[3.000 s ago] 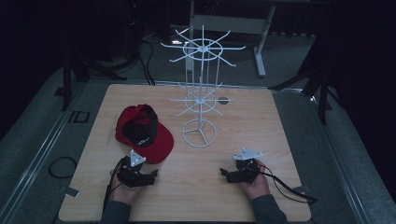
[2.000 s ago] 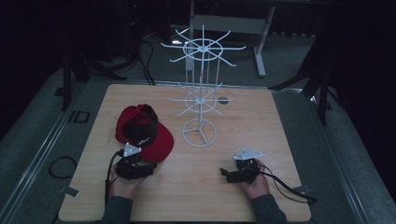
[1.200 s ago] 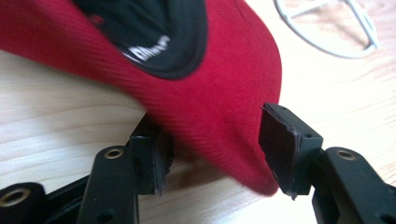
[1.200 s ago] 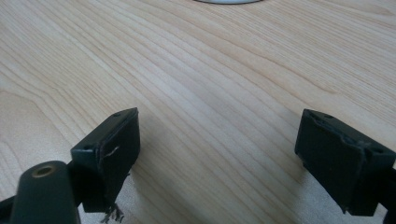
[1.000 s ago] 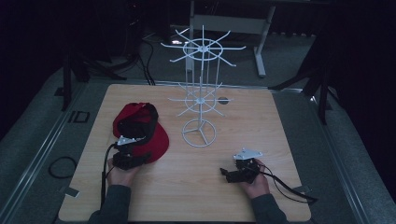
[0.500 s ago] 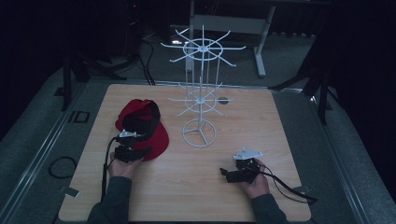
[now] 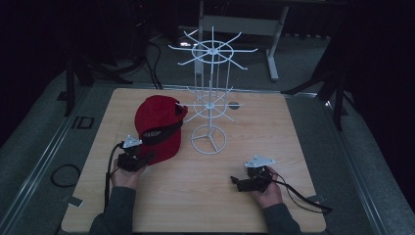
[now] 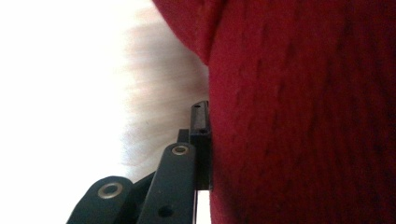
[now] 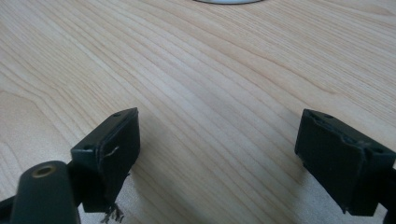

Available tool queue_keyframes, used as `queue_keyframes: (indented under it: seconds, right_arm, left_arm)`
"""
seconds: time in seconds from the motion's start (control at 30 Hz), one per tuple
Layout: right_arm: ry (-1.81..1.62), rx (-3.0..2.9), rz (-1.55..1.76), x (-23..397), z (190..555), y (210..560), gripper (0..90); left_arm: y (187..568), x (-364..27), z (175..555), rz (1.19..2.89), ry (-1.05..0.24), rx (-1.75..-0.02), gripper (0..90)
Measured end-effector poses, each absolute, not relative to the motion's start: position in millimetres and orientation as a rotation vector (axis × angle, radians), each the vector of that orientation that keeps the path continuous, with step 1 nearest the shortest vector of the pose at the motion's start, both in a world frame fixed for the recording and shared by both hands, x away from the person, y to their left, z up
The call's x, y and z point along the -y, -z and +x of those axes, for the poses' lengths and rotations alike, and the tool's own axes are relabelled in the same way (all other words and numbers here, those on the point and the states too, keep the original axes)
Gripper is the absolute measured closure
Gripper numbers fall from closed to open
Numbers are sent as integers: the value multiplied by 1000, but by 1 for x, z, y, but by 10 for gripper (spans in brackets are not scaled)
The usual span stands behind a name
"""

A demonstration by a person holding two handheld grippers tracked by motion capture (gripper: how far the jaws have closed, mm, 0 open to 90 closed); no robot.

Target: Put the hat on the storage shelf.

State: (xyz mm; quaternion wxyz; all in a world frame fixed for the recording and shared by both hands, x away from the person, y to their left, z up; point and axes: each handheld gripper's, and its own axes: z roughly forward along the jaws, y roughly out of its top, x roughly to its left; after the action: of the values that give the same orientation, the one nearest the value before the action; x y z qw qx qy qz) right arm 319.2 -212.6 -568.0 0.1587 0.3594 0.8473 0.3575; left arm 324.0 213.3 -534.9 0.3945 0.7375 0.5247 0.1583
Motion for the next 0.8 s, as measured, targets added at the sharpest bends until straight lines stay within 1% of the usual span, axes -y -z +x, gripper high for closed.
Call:
queue_keyframes:
  seconds: [0.33,0.8]
  right_arm:
    - [-1022,-2423,1028,213,319,568,138]
    - [-1022,-2423,1026,213,319,568,138]
  left_arm:
    - [534,-223,324,1792,-396,-1346,838]
    - [503,-235,321,1716,-463,-1322,837]
